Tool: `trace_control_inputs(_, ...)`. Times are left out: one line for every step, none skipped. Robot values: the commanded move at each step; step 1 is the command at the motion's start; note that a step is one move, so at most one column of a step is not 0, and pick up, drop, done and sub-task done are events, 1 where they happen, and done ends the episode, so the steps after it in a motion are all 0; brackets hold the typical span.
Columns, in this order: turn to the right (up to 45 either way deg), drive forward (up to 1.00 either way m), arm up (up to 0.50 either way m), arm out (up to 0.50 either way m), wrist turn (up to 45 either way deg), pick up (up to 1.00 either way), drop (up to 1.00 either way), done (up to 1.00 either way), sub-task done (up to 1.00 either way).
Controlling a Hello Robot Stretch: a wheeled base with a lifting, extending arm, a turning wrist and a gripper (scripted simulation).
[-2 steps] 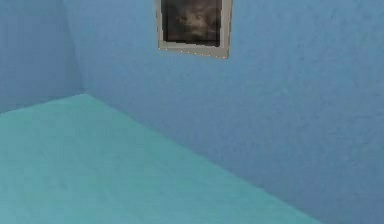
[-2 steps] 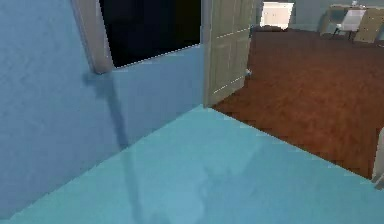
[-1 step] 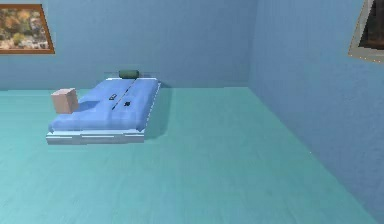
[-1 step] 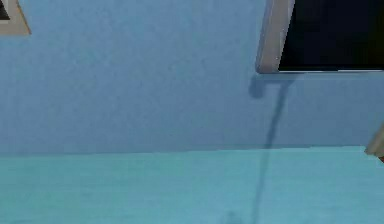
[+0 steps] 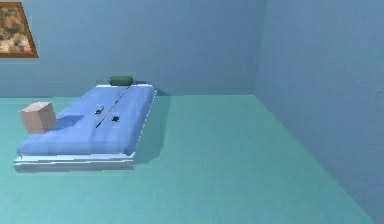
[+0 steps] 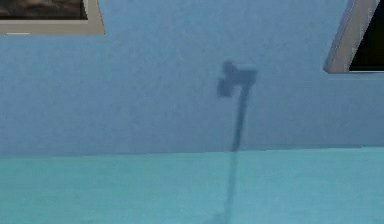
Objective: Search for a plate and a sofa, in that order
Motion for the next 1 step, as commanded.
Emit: trace_control_inputs(-27.0,0.0,0.0,0.0,0.0,0.0,0.0,0.0,0.0)
